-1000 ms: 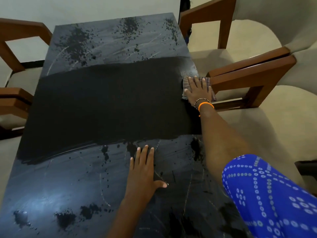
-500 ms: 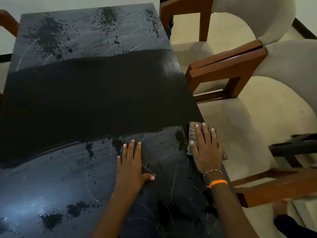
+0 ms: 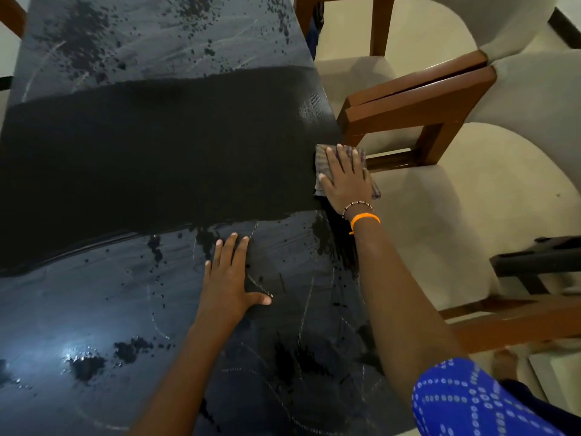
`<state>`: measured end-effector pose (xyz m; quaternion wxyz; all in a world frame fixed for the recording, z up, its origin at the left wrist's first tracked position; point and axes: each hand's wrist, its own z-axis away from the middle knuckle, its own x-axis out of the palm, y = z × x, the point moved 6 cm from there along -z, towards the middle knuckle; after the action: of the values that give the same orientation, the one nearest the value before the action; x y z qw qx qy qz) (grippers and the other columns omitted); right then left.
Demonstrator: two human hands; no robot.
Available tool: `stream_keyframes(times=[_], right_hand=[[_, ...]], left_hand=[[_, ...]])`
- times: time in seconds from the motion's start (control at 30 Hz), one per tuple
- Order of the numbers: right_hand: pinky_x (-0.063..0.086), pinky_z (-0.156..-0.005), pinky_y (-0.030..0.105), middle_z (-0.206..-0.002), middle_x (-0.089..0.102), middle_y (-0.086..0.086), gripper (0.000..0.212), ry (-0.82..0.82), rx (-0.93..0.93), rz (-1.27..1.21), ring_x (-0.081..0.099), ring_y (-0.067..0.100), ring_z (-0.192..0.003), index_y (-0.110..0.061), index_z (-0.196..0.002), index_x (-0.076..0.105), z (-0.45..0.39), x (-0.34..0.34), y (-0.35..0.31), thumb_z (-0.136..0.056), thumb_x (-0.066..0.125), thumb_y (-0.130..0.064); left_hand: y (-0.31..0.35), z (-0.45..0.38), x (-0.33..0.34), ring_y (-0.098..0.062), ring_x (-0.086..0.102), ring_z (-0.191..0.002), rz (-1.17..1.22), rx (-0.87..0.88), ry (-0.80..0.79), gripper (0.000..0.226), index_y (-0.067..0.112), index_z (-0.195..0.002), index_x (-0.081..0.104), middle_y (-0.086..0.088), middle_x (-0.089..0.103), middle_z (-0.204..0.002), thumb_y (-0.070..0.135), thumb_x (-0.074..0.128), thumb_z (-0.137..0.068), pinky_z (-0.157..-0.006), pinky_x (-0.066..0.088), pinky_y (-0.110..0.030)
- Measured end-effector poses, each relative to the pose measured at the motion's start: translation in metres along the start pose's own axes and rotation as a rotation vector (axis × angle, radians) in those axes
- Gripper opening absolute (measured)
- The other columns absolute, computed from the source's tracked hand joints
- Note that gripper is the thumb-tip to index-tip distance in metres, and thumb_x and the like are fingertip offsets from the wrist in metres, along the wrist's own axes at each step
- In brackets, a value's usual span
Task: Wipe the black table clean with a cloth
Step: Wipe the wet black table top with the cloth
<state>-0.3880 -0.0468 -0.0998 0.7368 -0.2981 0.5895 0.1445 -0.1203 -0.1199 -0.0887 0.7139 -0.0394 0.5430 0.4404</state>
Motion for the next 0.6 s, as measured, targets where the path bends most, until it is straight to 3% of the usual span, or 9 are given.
stream_keyframes(times=[0.23, 0.37, 0.47, 0.6], right_hand=[[0.016, -0.115, 0.048, -0.158, 0.012, 0.003, 0.068, 0.037, 0.055, 0.04, 0.007, 0.03, -0.146, -0.025, -0.149, 0.014, 0.112, 0.01, 0.02, -0.086, 0.011, -0.053], [0.006, -0.115, 0.053, -0.159, 0.007, 0.002, 0.07, 0.019, 0.146, 0.058, 0.003, 0.029, -0.146, -0.027, -0.149, 0.01, 0.116, 0.015, 0.008, -0.085, 0.008, -0.053], [-0.001, -0.115, 0.054, -0.159, 0.004, 0.002, 0.068, 0.007, 0.117, 0.059, 0.0, 0.03, -0.146, -0.026, -0.149, 0.008, 0.104, 0.026, -0.029, -0.085, 0.012, -0.049], [-0.002, -0.114, 0.056, -0.159, 0.006, 0.003, 0.072, -0.056, -0.09, 0.037, 0.001, 0.031, -0.146, -0.023, -0.149, 0.011, 0.098, 0.054, -0.135, -0.082, 0.007, -0.049]], left_hand=[[-0.004, -0.002, 0.003, -0.022, -0.014, -0.145, 0.018, 0.025, 0.026, 0.116, 0.02, -0.149, 0.003, 0.001, -0.007, -0.158, 0.038, 0.08, -0.063, -0.116, -0.001, -0.046], [-0.004, 0.0, 0.001, -0.024, -0.015, -0.145, 0.04, 0.051, 0.041, 0.118, 0.017, -0.149, -0.001, -0.001, -0.014, -0.157, 0.042, 0.078, -0.065, -0.116, -0.001, -0.045], [-0.012, 0.01, -0.006, -0.025, -0.015, -0.144, 0.048, 0.041, 0.126, 0.119, 0.011, -0.148, -0.007, -0.005, -0.019, -0.156, 0.049, 0.073, -0.068, -0.117, 0.001, -0.044], [-0.054, 0.03, -0.018, -0.025, -0.013, -0.145, 0.018, -0.016, 0.17, 0.118, 0.007, -0.148, -0.005, -0.009, -0.015, -0.157, 0.051, 0.071, -0.069, -0.117, 0.001, -0.043]])
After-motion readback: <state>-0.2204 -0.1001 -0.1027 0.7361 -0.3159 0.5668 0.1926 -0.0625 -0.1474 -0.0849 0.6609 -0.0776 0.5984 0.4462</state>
